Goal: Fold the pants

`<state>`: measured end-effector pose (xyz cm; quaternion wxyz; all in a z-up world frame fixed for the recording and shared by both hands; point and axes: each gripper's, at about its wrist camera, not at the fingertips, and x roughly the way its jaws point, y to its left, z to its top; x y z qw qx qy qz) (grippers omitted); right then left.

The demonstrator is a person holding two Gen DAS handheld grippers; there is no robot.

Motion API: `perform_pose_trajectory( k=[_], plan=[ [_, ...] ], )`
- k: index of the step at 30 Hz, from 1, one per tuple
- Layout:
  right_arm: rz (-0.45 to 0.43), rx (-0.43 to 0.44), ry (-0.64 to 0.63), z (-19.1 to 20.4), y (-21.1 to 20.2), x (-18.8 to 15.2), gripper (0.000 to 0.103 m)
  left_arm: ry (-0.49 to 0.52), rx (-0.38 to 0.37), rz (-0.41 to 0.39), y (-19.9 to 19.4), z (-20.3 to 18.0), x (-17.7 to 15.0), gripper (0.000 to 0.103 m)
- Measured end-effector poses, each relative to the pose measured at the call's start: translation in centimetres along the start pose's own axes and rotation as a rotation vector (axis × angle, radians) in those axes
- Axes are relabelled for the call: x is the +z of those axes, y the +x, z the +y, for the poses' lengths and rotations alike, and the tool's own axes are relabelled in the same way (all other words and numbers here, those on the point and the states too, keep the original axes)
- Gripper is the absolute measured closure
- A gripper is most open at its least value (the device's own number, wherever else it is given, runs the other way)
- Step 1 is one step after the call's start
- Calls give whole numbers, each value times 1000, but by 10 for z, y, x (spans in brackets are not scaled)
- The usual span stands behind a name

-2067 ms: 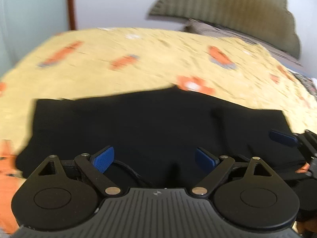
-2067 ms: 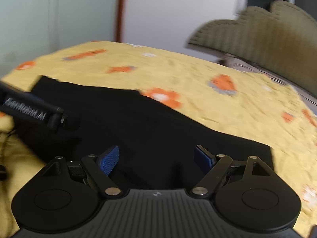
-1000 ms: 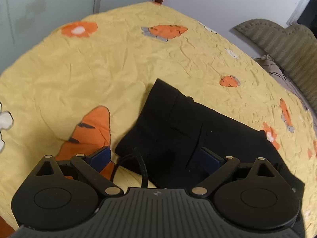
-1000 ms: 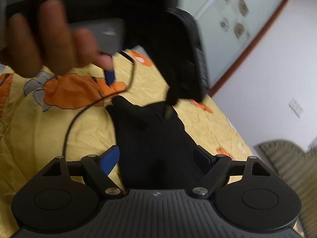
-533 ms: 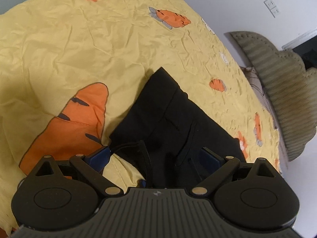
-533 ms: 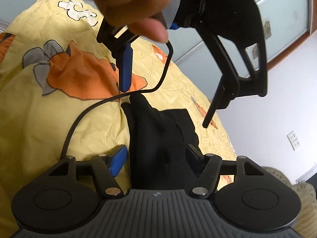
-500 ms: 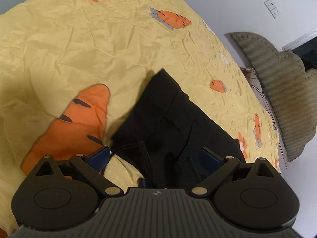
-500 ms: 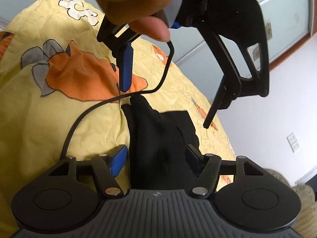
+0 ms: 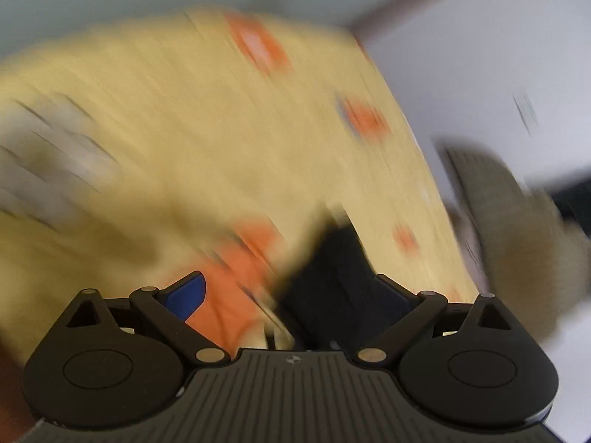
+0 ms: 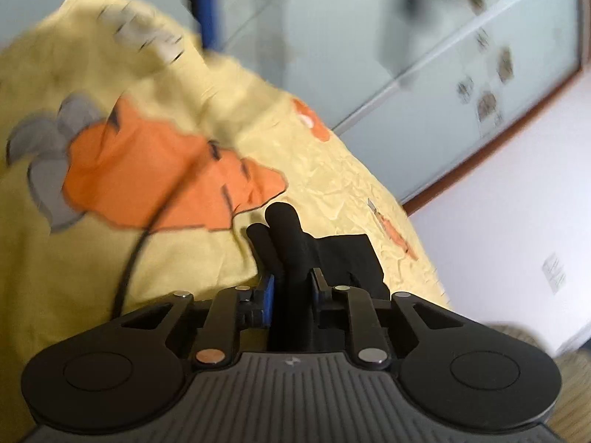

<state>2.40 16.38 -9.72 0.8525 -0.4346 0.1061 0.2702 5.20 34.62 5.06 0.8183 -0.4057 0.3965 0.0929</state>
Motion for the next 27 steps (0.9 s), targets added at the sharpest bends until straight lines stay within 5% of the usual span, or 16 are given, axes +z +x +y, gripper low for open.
perform_pose_trajectory(
  k=[3,4,6,9,12,22,24,26,27],
  plan=[
    [-22,42,168,-28,-5,-1,87,35,207,-351,-54,-8,8,0],
    [-25,60,224,-38,-7,-2,87,77,229,-391,-59,-15,10,0],
    [-33,98,325,-56,-10,-5,87,170,140,-283,-49,-32,16,0],
    [-50,139,454,-76,-14,-10,87,210,-119,43,8,-52,10,0],
    [-63,165,541,-86,-16,-13,87,190,-201,251,73,-68,-7,1],
    [-103,180,630,-98,-20,-23,87,-66,-283,404,180,-63,-21,1],
    [-104,180,637,-99,-21,-25,87,-80,-304,429,193,-63,-21,10],
    [-97,196,643,-101,-21,-25,87,-65,-305,458,199,-67,-22,44],
    [-88,210,649,-102,-20,-27,87,-43,-297,464,201,-69,-23,49]
  ],
)
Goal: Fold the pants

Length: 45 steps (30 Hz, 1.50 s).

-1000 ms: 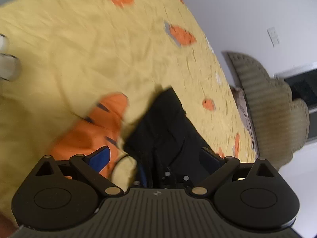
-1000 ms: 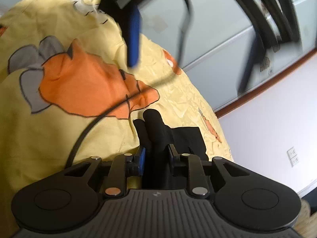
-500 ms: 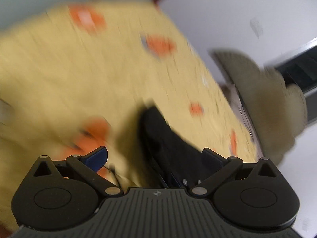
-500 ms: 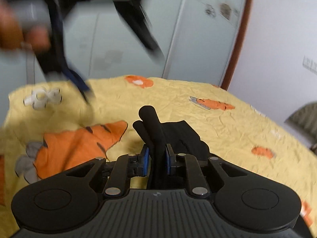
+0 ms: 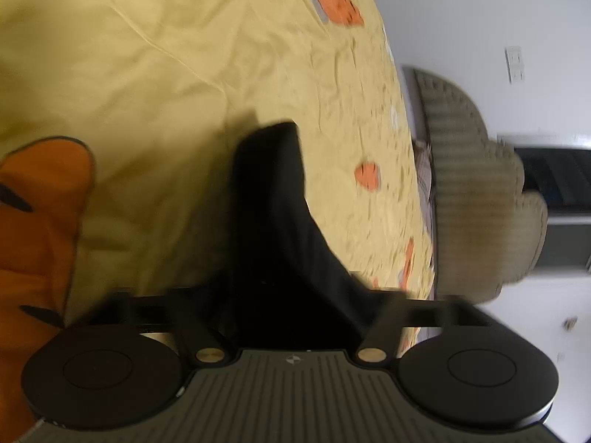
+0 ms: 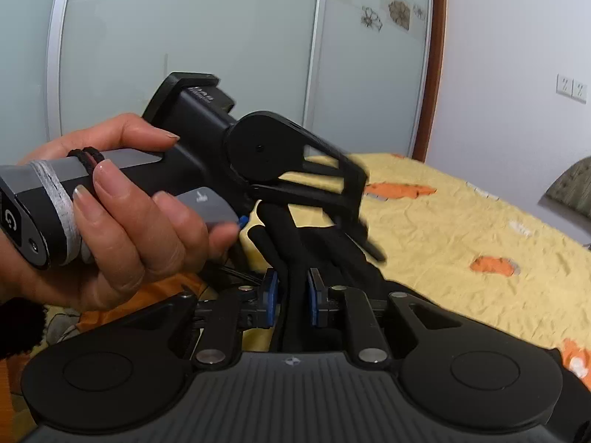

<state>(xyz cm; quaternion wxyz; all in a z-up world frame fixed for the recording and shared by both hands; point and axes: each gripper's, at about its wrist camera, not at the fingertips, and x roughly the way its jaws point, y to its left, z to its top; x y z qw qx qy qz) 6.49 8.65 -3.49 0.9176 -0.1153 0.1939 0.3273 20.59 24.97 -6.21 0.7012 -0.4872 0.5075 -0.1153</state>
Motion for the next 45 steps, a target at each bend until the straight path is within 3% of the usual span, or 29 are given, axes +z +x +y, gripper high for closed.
perform_pose_trajectory(
  k=[1,4,7,9,11,12,15,18,25,34,45],
  plan=[
    [21,14,7,-2,0,0,87,18,31,-12,3,-5,0,60],
    [2,104,94,-20,-19,-2,87,60,74,-32,-1,-9,-2,73],
    [-51,141,252,-55,-39,-4,87,120,83,-53,-5,-14,-7,74],
    [-32,63,263,-69,-35,-4,87,185,112,-89,-8,-24,-16,75],
    [46,-54,209,-71,-19,-2,87,280,155,-141,-14,-38,-32,75],
    [67,-68,205,-71,-12,-2,87,337,177,-171,-16,-48,-42,75],
    [51,-12,268,-72,-9,-2,87,474,218,-249,-25,-73,-71,75],
    [4,-13,266,-66,-19,0,87,576,256,-300,-29,-94,-99,75],
    [-80,-30,351,-86,-67,-5,87,684,264,-364,-24,-138,-156,76],
    [-156,-126,477,-130,-137,-33,87,783,225,-336,16,-189,-228,75],
    [-182,-288,679,-194,-205,-105,87,965,239,-217,115,-232,-319,75]
  ],
)
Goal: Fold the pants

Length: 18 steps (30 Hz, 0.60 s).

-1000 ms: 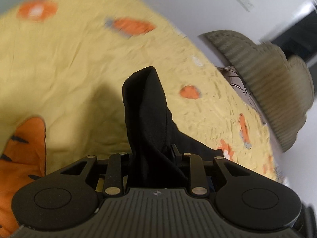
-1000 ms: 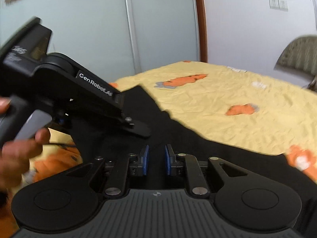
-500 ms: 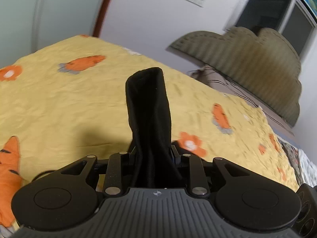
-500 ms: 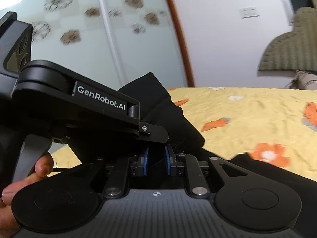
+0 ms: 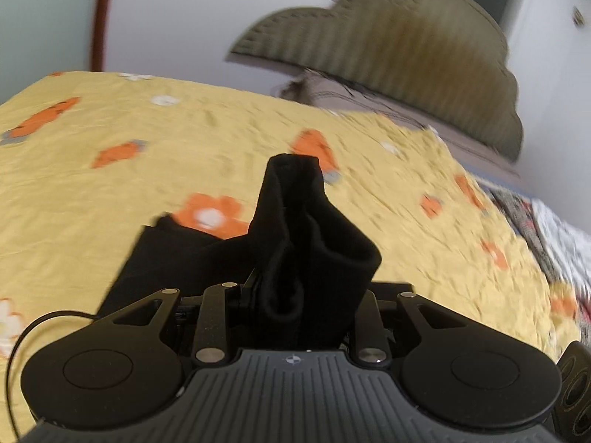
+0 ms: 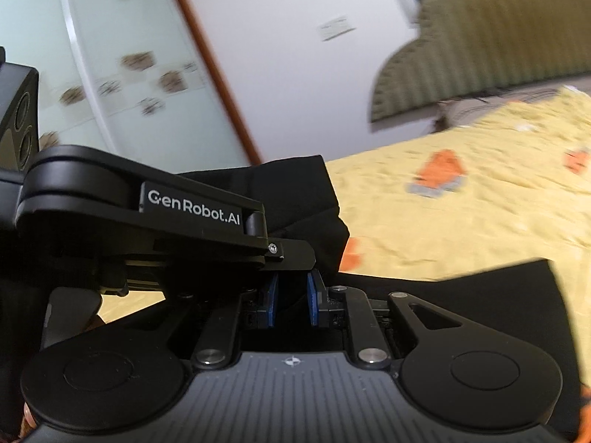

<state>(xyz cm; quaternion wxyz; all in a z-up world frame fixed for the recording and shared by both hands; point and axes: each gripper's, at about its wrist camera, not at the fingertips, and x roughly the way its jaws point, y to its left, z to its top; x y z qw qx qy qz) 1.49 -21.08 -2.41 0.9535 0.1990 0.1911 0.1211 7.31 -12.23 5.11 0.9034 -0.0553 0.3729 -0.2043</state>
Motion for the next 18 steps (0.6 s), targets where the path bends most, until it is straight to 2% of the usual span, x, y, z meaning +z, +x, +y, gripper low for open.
perform_pose_trajectory(
  k=[8,15,18],
  plan=[
    [-22,-117,122,-65,-29,-8,86,100,-44,65,43,-67,-20,76],
    [2,-184,203,-99,-41,-18,86,133,-57,131,72,-95,-35,75],
    [20,-228,198,-103,-46,-19,86,142,-80,150,79,-100,-40,63]
  ],
)
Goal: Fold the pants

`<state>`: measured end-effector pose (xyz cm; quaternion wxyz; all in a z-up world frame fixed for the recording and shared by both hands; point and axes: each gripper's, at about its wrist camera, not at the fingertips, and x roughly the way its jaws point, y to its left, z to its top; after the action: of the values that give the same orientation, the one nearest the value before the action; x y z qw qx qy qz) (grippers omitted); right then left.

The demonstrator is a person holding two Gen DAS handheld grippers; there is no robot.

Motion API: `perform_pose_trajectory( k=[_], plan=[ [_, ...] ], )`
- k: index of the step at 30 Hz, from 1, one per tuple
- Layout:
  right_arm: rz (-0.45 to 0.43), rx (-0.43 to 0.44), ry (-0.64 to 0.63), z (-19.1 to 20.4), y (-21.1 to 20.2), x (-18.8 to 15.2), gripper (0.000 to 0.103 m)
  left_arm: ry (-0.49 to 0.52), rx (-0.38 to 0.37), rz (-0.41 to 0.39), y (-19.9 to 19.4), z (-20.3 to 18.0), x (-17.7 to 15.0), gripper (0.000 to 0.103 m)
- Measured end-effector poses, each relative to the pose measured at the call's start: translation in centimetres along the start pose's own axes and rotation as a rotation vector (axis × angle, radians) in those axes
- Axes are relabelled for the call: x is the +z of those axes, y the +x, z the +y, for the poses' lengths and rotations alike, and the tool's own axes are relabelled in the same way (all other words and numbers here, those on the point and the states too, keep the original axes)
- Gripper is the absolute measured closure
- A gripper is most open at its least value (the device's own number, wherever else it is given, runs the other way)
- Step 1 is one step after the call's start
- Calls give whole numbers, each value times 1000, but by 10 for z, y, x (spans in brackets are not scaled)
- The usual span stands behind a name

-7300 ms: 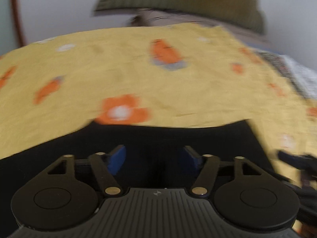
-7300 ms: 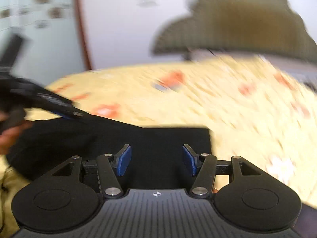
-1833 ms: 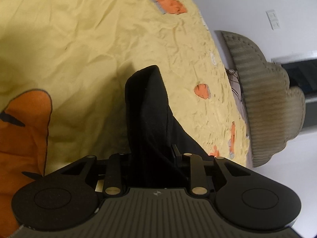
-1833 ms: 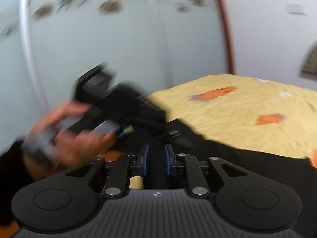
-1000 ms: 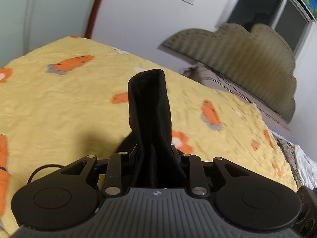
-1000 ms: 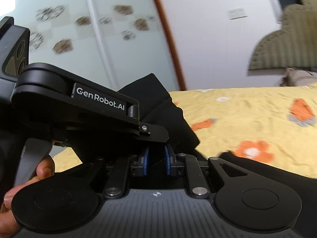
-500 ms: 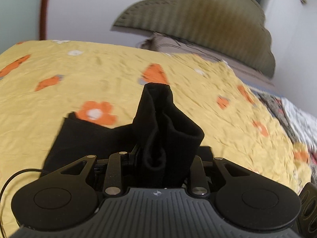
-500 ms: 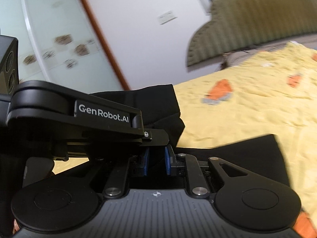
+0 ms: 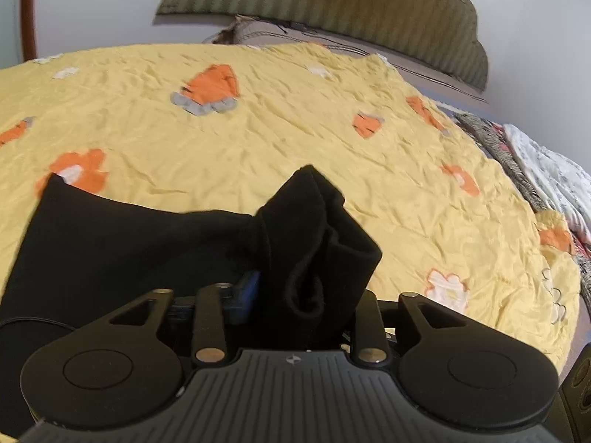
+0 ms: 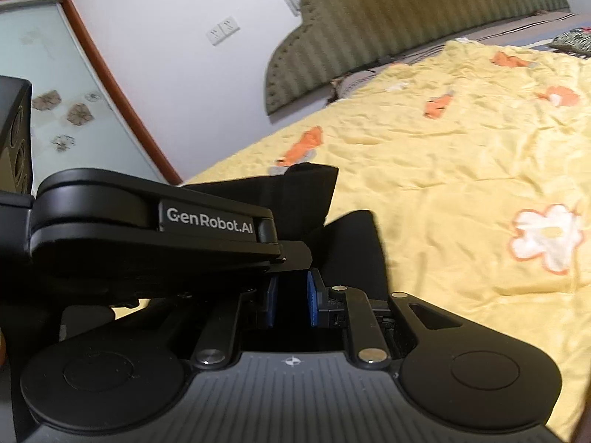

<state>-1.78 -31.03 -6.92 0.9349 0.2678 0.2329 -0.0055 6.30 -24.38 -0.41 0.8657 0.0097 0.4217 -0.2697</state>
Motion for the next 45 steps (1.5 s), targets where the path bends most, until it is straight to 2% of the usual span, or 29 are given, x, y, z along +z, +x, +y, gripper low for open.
perform_pose_trajectory(
  k=[2,4,6,8,10,11,13,15,18,21,25,27,30,32,33,34,35,38,42,44,45],
  plan=[
    [11,-69,-33,-5,-7,-2,86,16,-41,27,5,-3,-1,46],
    [-1,-167,-91,-6,-15,-1,86,7,-129,42,0,2,-1,41],
    [-19,-283,-160,-5,-23,-2,86,-10,-210,23,-13,11,4,38],
    [-68,-398,-194,-4,-35,0,86,-27,-220,-26,-29,23,11,31],
    [-118,-400,-176,-5,-46,7,86,-53,-148,-100,-46,43,19,20],
    [-133,-365,-164,-4,-49,11,86,-67,-80,-136,-53,57,24,15],
    [-127,-290,-144,1,-42,18,86,-73,50,-177,-60,81,33,12],
    [-89,-230,-100,3,-25,24,86,-71,183,-181,-59,107,43,12],
    [-14,-161,-7,-3,9,31,80,-91,296,-162,-50,144,51,12],
    [13,-153,66,-6,28,30,79,-98,316,-104,-36,171,56,12],
    [24,-121,149,-18,39,38,78,-68,251,-14,-13,184,60,14],
    [33,-138,179,-24,40,40,77,-28,234,-13,-9,178,51,14],
    [41,-134,186,-28,44,40,62,127,313,-43,1,159,41,13],
    [48,-116,167,-23,50,41,62,211,385,-67,12,151,37,13],
    [50,-121,144,-21,53,40,65,247,412,-71,20,146,35,13],
    [37,-132,111,-17,52,39,85,270,431,-70,25,144,34,13],
    [37,-157,64,-12,52,39,88,284,446,-70,31,143,33,12],
    [13,-236,-34,-2,45,36,91,278,489,-64,47,148,34,11],
    [5,-360,-108,2,49,34,91,194,499,-50,57,163,43,12],
    [53,-382,-148,2,57,34,89,171,481,-43,53,166,43,16],
    [38,-400,-153,5,52,35,84,170,471,-52,46,164,42,16]
  ],
)
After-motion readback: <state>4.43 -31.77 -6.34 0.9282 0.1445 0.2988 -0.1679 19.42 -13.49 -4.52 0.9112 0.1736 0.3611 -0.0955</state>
